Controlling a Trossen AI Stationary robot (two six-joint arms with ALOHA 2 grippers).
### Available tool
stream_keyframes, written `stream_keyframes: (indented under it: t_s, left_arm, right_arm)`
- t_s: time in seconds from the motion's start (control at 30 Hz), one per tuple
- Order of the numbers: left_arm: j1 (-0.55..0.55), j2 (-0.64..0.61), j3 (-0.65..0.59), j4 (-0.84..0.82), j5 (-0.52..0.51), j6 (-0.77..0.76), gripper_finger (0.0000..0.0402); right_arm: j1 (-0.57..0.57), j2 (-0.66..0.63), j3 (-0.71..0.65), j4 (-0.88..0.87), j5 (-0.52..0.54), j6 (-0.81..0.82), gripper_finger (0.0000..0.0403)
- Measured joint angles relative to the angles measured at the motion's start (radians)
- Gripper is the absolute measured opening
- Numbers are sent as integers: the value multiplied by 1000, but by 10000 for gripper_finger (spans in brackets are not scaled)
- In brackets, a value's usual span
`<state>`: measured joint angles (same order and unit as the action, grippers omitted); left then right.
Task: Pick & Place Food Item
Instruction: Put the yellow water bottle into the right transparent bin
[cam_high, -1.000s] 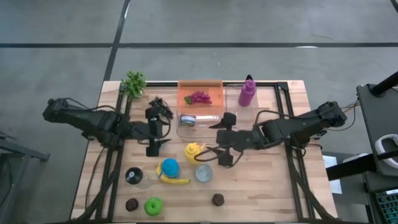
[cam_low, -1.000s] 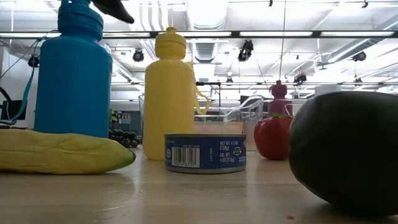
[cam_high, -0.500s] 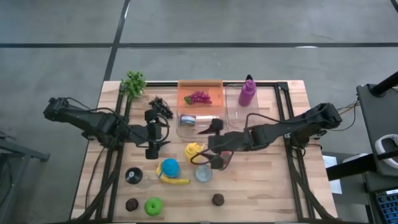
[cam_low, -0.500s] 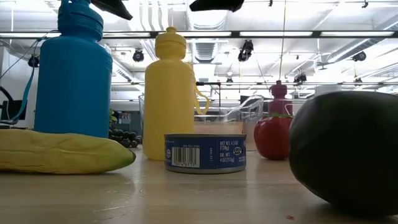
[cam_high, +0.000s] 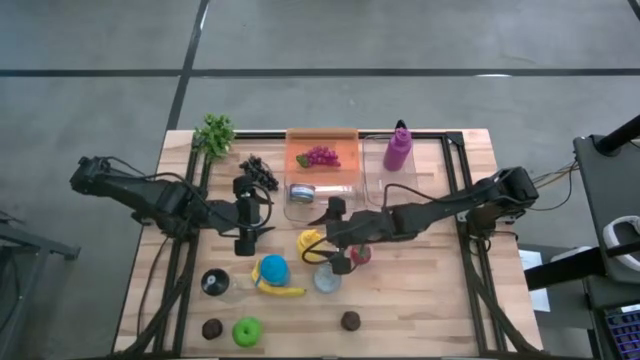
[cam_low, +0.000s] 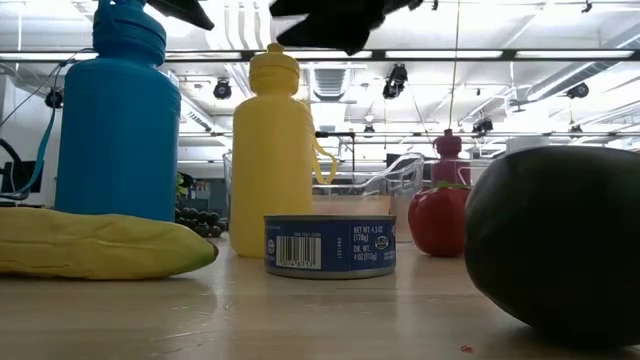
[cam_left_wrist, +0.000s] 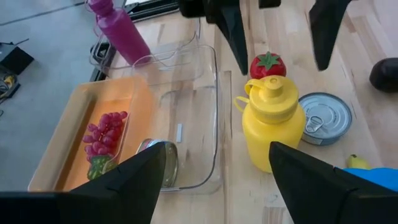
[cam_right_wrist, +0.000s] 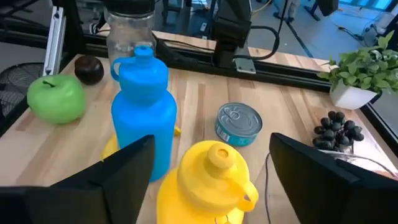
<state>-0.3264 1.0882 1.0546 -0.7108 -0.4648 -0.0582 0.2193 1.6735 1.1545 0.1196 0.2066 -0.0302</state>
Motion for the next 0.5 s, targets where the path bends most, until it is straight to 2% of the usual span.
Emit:
stream_keyframes:
  t_s: [0.5]
  left_arm:
    - [0,0,0,5,0,0,294]
  right_arm:
    - [-27,44,-3,33,-46,4,190]
